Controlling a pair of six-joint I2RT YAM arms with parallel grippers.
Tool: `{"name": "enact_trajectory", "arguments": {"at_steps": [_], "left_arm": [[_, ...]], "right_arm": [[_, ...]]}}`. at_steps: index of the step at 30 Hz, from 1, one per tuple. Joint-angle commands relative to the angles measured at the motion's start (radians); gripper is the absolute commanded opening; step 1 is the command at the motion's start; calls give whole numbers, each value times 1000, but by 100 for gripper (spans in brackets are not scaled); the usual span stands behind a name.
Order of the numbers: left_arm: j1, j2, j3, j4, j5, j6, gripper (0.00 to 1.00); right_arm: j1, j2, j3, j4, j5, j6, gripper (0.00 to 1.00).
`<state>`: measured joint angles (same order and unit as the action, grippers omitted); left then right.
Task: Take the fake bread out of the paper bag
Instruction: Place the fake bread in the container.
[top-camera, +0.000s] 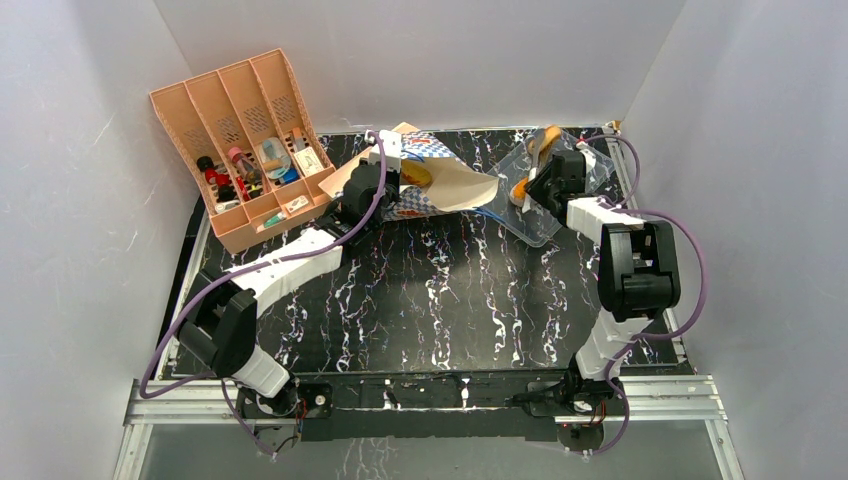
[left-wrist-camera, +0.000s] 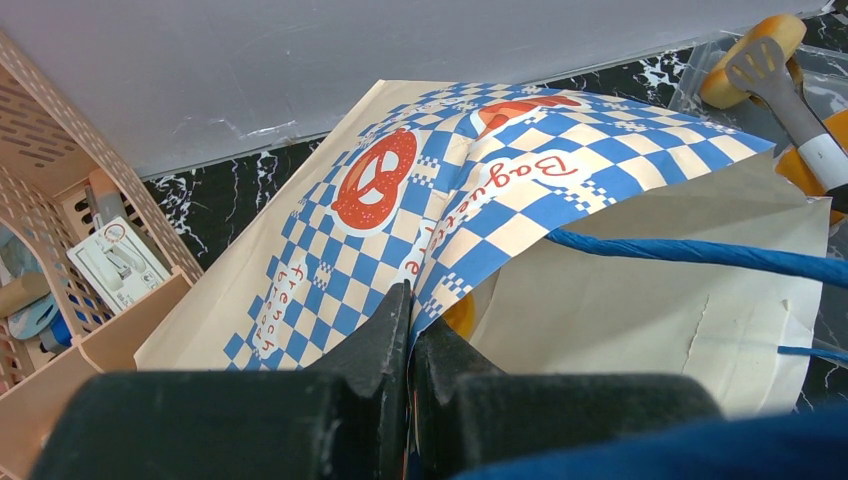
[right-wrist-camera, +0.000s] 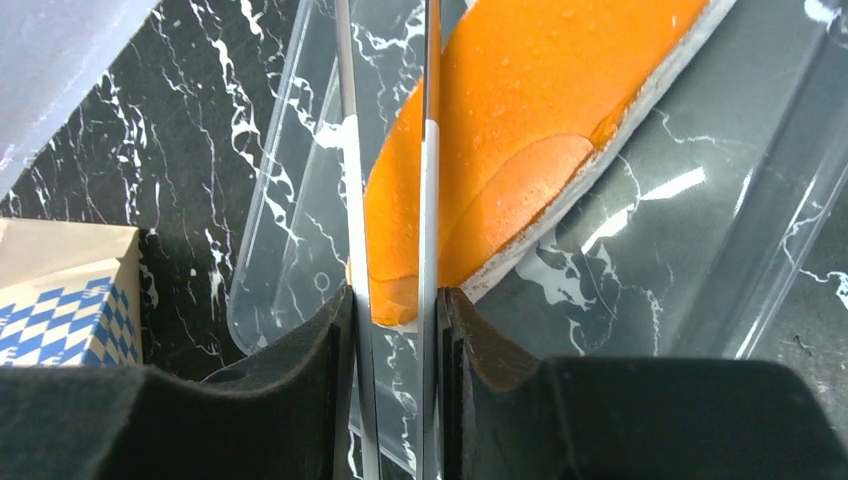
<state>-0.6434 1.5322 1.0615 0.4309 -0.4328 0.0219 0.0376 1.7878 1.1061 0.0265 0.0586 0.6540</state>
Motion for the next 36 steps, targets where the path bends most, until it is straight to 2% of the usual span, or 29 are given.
{"name": "enact_trajectory", "arguments": {"at_steps": [1,20,36], "left_arm": [[-2,2,-5,-8,-9,-7,0],[-36,-26,2,-27,-41,-8,0],[-48,-37,-4,-34,-56,-7,0]], "right_arm": [[-23,-71,-30,64,-30,48,26],[-27,-251,-78,-90,9,65,35],[-27,-388,-116,-129,16,78,34]]}}
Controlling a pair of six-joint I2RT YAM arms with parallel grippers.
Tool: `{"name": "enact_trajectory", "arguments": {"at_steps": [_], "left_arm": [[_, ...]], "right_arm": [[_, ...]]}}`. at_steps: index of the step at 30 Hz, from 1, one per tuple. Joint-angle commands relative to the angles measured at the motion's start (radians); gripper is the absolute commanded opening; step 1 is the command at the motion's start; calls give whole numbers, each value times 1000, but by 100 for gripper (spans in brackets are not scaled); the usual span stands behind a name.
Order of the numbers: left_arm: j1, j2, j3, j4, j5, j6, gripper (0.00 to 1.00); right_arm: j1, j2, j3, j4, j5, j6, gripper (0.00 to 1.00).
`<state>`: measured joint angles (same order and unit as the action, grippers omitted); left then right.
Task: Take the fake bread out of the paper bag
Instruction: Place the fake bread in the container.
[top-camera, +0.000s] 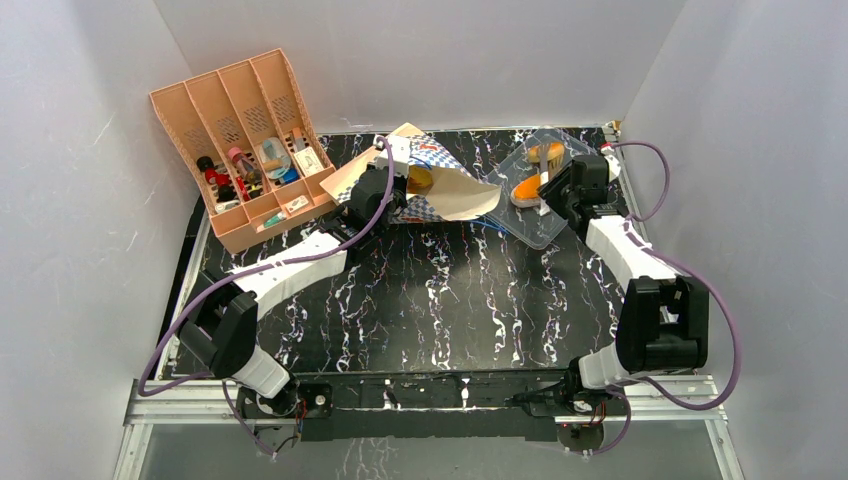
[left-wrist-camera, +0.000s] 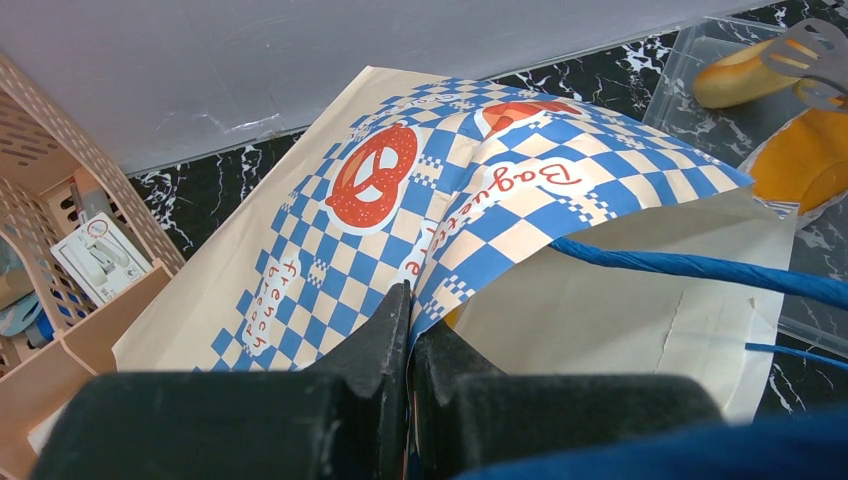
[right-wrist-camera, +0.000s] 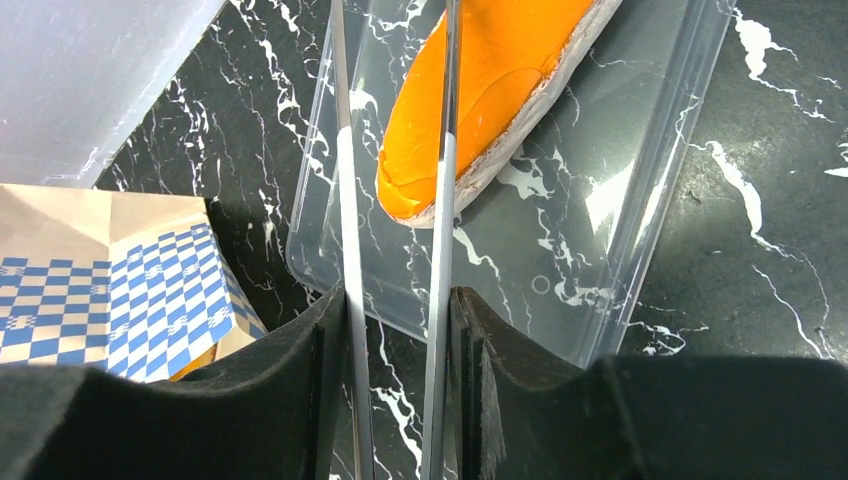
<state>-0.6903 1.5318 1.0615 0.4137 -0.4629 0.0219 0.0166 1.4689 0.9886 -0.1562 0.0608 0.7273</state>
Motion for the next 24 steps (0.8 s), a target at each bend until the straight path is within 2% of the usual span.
{"name": "enact_trajectory", "arguments": {"at_steps": [1,9,14,24], "left_arm": [[-2,-36,-6,-15,-25,-6,0],[-2,-33,-29,5,-5,13,0],[-1,-41,-44,-4,24,20,0],[-30,-22,-19,-49,26,20,0]], "right_arm": [[-6,-80,0,51,14,4,34],[-6,-184,-45,14,0,-7,33],[24,-304,-90,-15,-22,-19,30],[301,-540,-103,-168,131,-36,28]]}}
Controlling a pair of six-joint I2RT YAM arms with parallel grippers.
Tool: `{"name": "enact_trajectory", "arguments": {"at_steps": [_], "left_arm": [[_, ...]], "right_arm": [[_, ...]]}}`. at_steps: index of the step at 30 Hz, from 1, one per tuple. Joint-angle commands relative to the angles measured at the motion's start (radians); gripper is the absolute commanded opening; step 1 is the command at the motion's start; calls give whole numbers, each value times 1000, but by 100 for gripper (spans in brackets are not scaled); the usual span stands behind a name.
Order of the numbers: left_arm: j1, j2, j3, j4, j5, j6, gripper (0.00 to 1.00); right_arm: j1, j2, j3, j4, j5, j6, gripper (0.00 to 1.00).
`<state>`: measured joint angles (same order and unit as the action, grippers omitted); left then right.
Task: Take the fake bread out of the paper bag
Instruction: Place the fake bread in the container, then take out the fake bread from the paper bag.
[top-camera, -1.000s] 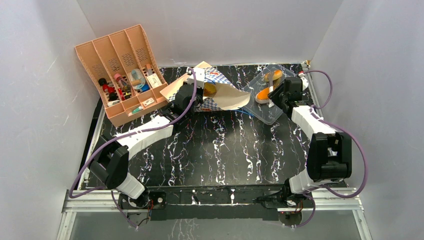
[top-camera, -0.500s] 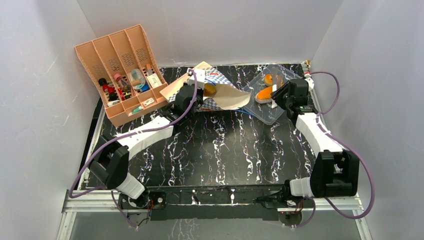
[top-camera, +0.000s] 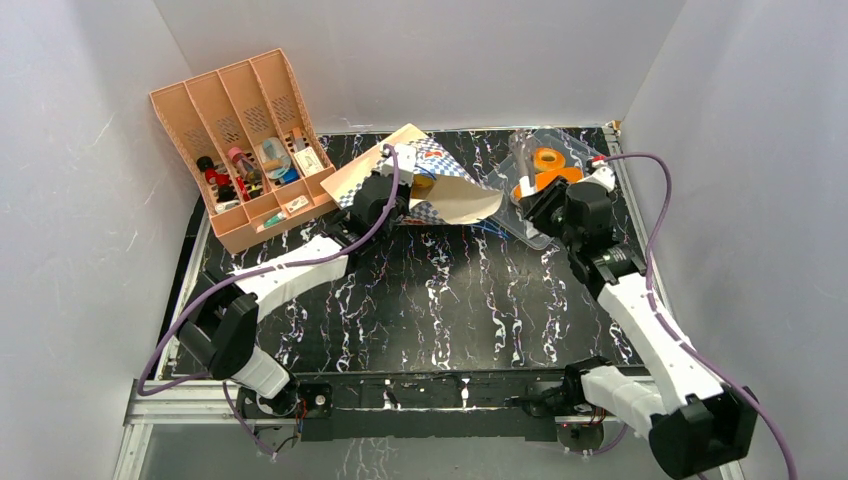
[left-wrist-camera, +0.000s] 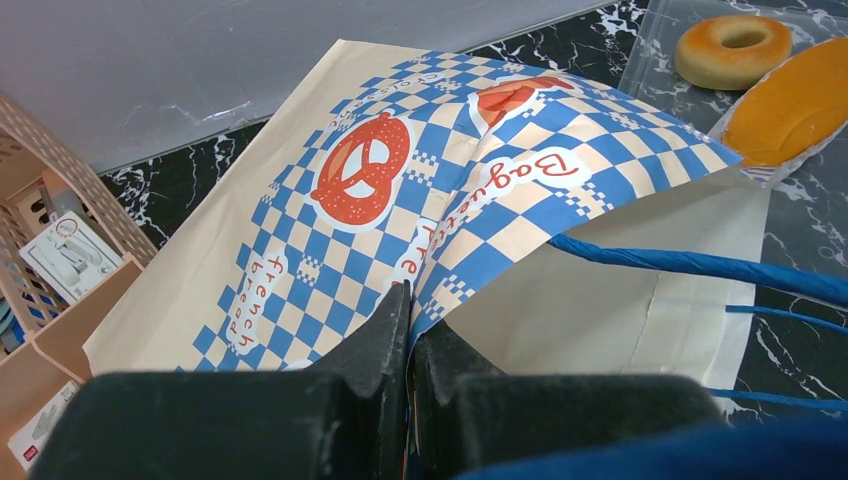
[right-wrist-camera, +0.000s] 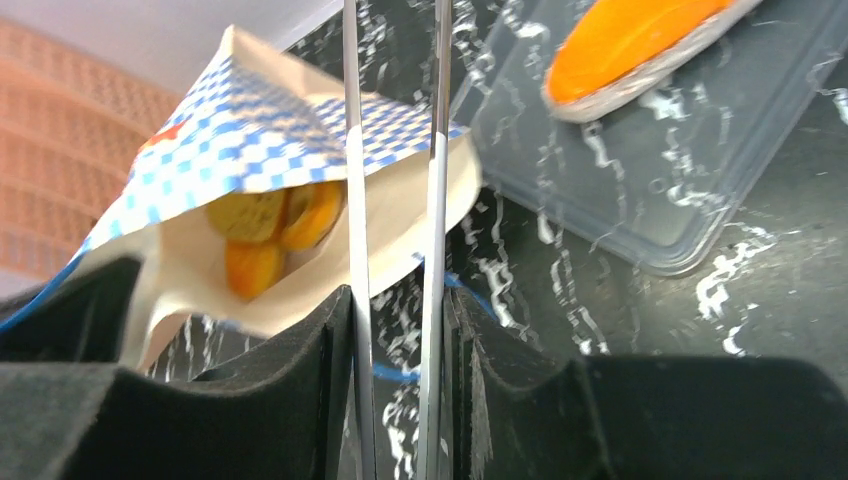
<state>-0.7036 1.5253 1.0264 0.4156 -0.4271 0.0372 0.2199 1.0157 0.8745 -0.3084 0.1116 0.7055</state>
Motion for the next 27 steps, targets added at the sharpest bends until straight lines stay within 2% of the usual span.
{"name": "enact_trajectory", "arguments": {"at_steps": [1,11,18,27], "left_arm": [[-23,-8,24,-57,-15,10,0],[-58,56,135,-152,-83,22,0],[-59,151,275,-203,-106,49,0],[-63,216,345,-207,-98,63,0]], "right_arm": [[125,-108,11,-33,93,-12,27],[300,-304,-60,-167,87,16,24],[310,-404,-96,-238,5,4,24],[311,-453,-185,-230,-110,35,23]]}}
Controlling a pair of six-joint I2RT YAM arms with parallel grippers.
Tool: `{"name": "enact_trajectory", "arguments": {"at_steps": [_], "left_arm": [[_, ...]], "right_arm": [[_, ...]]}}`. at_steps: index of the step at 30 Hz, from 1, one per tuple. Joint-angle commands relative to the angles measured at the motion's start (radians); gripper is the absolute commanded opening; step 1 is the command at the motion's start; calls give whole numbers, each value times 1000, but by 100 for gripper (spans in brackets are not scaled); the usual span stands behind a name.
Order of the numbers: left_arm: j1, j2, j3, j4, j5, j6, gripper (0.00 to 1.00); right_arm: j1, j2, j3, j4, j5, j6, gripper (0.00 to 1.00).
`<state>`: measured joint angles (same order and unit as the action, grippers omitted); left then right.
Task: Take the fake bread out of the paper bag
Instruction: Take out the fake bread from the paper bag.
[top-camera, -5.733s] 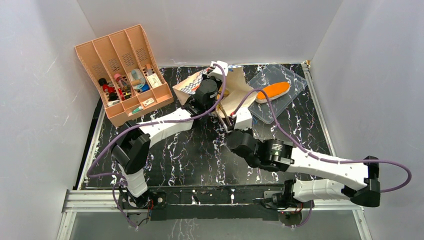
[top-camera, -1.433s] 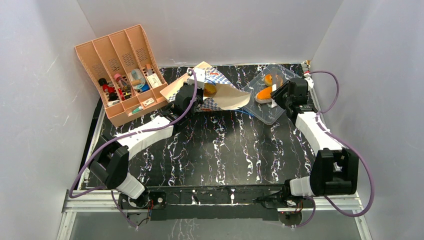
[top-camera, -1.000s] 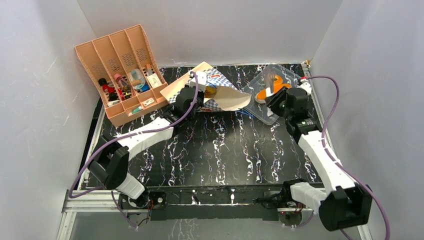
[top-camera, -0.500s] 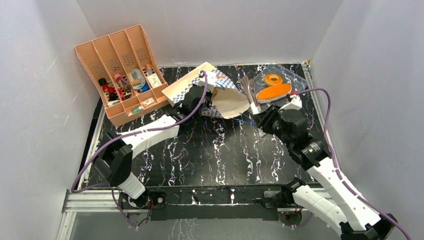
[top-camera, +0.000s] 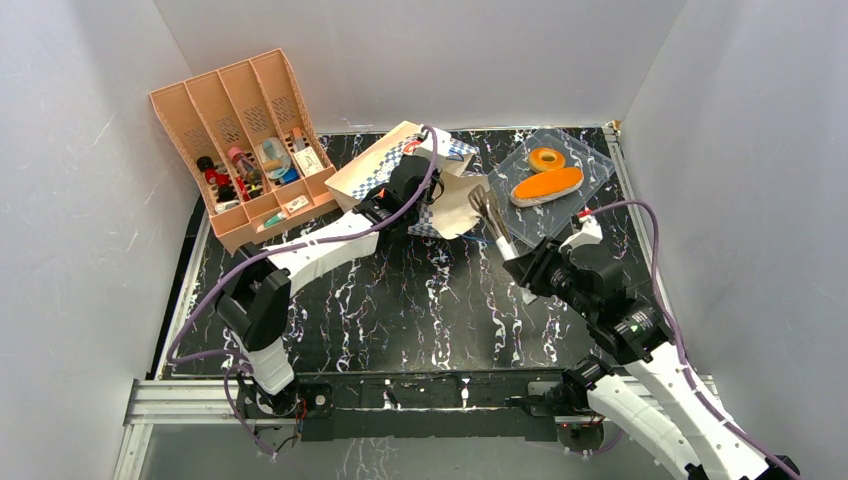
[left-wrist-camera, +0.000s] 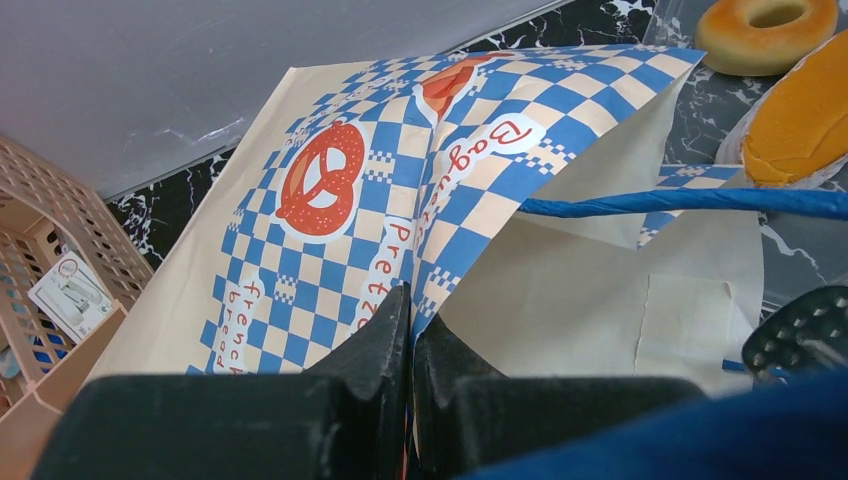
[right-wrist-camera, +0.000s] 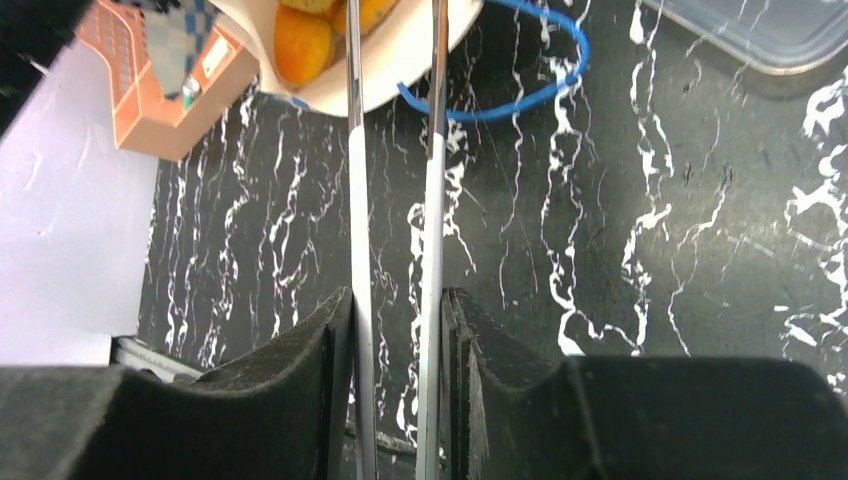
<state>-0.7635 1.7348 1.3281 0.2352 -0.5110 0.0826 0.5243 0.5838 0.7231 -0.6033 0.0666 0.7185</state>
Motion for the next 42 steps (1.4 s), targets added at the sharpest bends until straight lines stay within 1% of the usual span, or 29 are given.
{"name": "enact_trajectory", "arguments": {"at_steps": [1,6,10,15,19,23,28,30,36,42], "left_arm": [[-3,11,45,-25,-14,20,0],[-5,29,54,-23,-18,27,0],[-11,29,52,-11,-9,28,0],[-32,7,24,20,23,39,0],[-52,-28,-22,45,59,40,0],[-73,-68,-78,73,69,36,0],[-89,-117,-141,91,76,32,0],[-91,-145,-161,95,73,30,0],[-91,-207,-188,82,64,23,0],[-93,-248,-193,35,51,15,0]], "right_arm": [[6,-25,-43,71,-71,26,22],[8,-56,-51,58,-75,28,21],[8,-35,-47,66,-100,26,21],[11,14,-82,145,-120,43,21],[33,73,-94,227,-107,61,21],[116,179,-82,308,-33,73,21],[288,331,-57,397,159,95,20],[329,382,-50,422,214,101,19],[353,465,-85,535,273,83,17],[356,531,-73,571,338,58,16]]}}
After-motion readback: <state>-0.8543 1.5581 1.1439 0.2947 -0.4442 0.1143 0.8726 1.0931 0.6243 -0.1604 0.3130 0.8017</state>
